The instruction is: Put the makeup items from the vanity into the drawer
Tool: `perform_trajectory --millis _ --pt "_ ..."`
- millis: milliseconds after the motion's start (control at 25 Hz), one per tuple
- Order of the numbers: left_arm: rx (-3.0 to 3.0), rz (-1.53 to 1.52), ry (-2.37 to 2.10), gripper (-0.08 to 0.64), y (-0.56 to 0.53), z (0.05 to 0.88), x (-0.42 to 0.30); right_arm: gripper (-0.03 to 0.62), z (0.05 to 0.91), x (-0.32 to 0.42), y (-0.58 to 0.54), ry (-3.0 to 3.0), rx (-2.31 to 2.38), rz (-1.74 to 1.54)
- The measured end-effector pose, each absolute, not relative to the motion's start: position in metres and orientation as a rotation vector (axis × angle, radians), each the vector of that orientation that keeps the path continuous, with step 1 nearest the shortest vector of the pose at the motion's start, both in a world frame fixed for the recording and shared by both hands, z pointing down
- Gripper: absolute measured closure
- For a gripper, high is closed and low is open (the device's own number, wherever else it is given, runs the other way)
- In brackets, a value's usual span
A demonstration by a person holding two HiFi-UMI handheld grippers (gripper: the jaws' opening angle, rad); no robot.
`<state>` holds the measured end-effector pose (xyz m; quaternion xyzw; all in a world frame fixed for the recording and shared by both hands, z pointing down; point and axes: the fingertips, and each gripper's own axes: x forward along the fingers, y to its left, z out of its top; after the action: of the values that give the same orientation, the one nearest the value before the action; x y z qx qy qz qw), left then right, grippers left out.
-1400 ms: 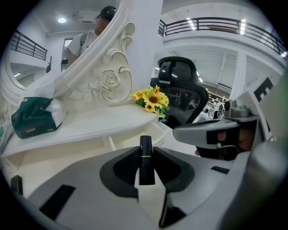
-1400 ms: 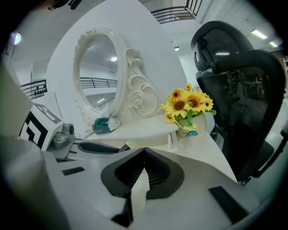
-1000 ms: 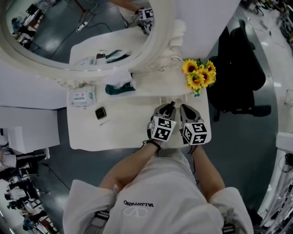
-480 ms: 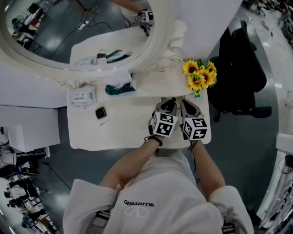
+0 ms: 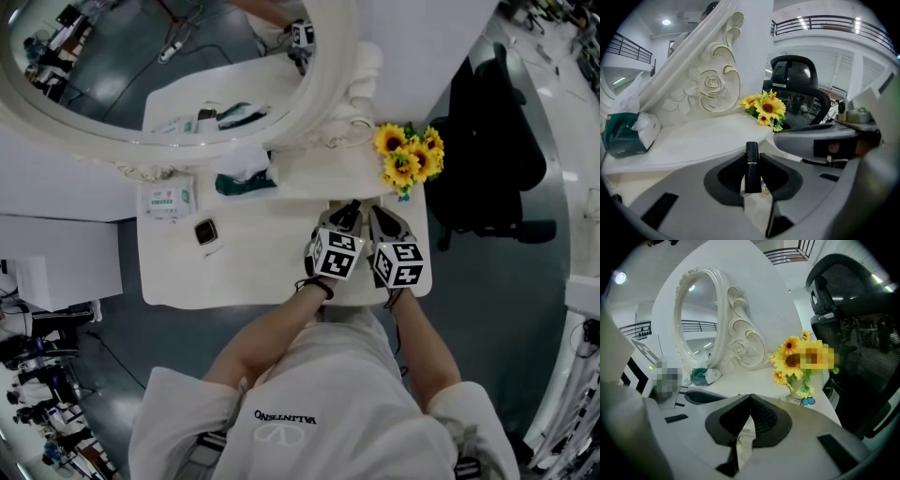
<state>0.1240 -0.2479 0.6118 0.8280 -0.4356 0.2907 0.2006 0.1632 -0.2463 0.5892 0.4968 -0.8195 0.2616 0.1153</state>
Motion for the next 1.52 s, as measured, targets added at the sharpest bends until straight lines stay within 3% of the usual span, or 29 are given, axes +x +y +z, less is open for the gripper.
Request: perform_trajectory --millis 1320,1520 --pt "2.303 0.818 -1.213 0.430 -0.240 0.622 0.120 0.580 0.592 0.173 -0.231 -2.386 1.467 0.785" --pt "2.336 0.784 -1.266 0.482 -0.239 0.610 0.114 0.580 0.591 0.174 -0.226 -2.383 1.472 0.783"
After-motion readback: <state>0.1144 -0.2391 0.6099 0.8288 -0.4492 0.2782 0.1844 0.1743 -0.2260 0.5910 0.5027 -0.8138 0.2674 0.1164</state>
